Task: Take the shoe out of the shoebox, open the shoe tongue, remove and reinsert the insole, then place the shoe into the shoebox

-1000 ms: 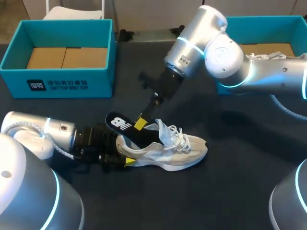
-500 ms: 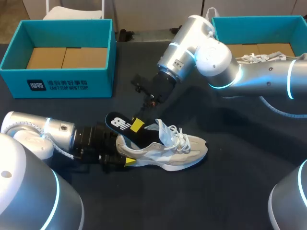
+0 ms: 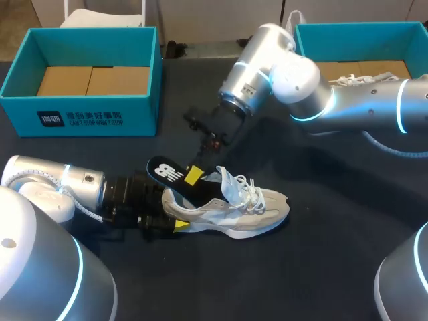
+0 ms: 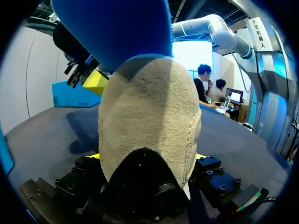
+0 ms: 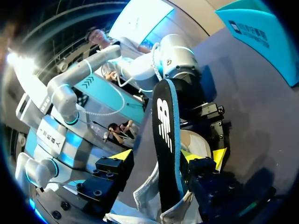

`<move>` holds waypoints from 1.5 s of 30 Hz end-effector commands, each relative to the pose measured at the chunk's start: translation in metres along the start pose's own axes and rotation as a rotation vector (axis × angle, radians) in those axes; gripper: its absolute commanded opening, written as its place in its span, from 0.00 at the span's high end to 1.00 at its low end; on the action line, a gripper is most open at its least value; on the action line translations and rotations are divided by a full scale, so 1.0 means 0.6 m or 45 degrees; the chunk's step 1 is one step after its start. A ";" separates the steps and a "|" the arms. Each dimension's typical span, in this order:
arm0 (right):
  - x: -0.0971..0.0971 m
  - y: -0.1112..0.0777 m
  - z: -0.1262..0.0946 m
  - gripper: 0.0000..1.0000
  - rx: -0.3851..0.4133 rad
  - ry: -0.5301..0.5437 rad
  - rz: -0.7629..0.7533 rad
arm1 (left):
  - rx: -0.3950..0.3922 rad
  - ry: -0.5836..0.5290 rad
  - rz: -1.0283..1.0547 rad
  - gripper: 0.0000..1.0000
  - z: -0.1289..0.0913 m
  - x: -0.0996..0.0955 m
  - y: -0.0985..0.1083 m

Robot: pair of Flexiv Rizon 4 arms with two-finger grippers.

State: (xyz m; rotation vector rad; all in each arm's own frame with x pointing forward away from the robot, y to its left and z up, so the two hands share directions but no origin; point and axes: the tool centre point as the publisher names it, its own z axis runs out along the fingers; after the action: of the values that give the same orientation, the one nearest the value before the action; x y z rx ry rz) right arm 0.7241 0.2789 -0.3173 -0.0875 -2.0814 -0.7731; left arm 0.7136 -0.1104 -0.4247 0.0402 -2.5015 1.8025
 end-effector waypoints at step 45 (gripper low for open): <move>0.028 0.097 -0.022 1.00 -0.279 -0.129 -0.150 | 0.000 0.000 0.000 1.00 0.003 -0.003 0.005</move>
State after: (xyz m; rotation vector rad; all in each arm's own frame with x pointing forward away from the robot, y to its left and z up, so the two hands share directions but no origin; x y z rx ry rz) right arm 0.7495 0.3189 -0.2823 -0.0777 -2.0309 -1.0587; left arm 0.7136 -0.1104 -0.4247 0.0404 -2.5015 1.8025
